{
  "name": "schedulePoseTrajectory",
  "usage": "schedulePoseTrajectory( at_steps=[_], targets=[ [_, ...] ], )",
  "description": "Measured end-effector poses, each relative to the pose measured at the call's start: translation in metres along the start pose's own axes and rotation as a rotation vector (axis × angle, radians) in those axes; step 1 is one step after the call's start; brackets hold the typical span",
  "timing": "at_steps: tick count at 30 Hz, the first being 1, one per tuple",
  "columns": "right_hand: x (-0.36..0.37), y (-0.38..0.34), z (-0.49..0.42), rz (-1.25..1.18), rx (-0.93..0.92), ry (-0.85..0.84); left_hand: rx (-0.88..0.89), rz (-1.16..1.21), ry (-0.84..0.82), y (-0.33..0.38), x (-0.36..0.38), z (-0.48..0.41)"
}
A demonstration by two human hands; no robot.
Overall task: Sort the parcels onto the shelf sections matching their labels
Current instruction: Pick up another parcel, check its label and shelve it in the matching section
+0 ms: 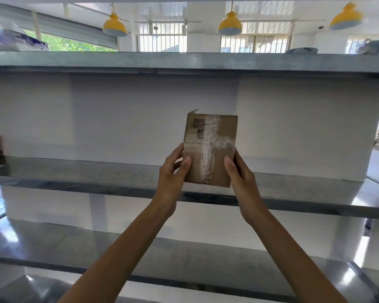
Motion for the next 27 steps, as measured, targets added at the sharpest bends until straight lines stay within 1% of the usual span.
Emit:
schedulePoseTrajectory(
  at_steps=[5, 10, 14, 19, 23, 27],
  targets=[
    [0.0, -0.003, 0.005, -0.008, -0.017, -0.01, -0.068, 0.164, -0.089, -0.004, 0.006, 0.005],
    [-0.007, -0.003, 0.007, -0.047, 0.026, 0.01, -0.099, 0.157, -0.171, -0.002, 0.011, 0.008],
    [-0.014, -0.004, 0.01, -0.16, 0.095, 0.076, -0.126, 0.157, -0.239, 0.001, 0.009, 0.01],
    [-0.017, -0.021, 0.012, -0.177, 0.028, 0.102, -0.161, 0.179, -0.215, 0.002, 0.005, 0.015],
    [-0.028, -0.03, 0.008, -0.069, -0.025, 0.171, -0.208, 0.239, -0.177, 0.002, 0.005, 0.021],
    [-0.039, -0.031, 0.004, -0.028, -0.058, 0.252, -0.139, 0.237, -0.15, 0.012, 0.008, 0.027]
  ],
)
Point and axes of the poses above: each hand's wrist, its own z-axis away from the middle knuckle, its own x-axis out of the palm, y = z × x, the point moved 8 cm from there along -z, towards the middle knuckle, and after that the axes turned 11 degrees about y, right-handed, at the moved point
